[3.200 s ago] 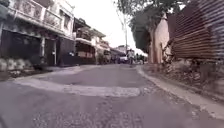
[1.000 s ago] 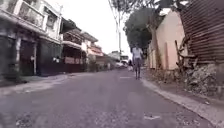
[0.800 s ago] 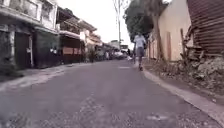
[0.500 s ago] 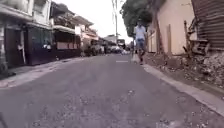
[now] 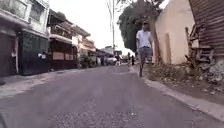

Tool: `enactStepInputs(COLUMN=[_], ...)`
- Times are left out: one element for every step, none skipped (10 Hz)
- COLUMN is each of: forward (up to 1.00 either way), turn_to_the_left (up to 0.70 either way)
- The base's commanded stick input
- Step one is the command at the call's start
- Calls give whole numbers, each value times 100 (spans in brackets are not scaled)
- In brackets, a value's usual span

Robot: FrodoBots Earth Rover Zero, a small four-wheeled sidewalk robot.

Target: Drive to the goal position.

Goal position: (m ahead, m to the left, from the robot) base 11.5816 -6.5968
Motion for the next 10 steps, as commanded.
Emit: enactStepInputs(forward=[85,85,85,85,85,85,85,85,85,85], turn_to_the_left=[0,0,0,0,0,0,0,0,0,0])
